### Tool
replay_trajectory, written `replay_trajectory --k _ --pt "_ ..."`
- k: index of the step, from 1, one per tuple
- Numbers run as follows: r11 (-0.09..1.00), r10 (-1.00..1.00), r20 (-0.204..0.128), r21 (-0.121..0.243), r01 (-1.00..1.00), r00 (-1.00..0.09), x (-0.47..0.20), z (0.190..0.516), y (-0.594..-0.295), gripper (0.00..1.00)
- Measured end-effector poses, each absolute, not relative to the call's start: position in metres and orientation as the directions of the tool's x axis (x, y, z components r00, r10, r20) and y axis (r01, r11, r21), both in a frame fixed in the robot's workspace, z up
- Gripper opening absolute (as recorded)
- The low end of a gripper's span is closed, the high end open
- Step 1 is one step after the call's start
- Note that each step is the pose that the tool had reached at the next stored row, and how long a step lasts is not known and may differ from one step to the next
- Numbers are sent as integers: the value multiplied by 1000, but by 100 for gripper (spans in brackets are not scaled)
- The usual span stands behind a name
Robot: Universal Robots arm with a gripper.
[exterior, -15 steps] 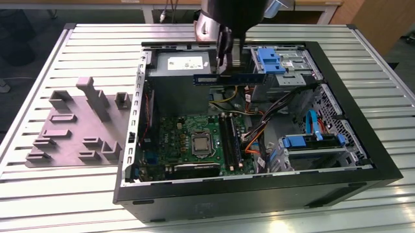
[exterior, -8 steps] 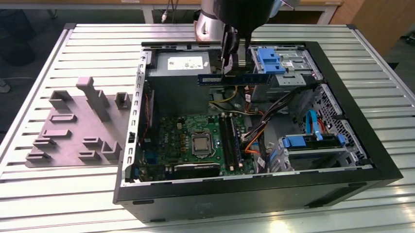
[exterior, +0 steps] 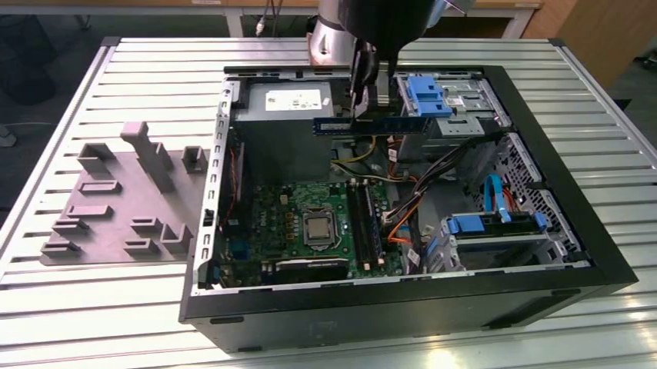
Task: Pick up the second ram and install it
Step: 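Insert the second ram into the second slot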
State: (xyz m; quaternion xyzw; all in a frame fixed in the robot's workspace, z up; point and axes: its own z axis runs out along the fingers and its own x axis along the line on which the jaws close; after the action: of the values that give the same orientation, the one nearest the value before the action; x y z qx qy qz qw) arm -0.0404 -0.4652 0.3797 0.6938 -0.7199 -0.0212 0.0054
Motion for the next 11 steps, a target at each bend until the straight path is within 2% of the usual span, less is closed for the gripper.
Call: replay_trajectory --k 5,11 --pt "50 -998 -21 38 -998 -51 -40 380 -465 14" --pt "153 -988 -21 38 -987 -154 -40 379 -465 14"
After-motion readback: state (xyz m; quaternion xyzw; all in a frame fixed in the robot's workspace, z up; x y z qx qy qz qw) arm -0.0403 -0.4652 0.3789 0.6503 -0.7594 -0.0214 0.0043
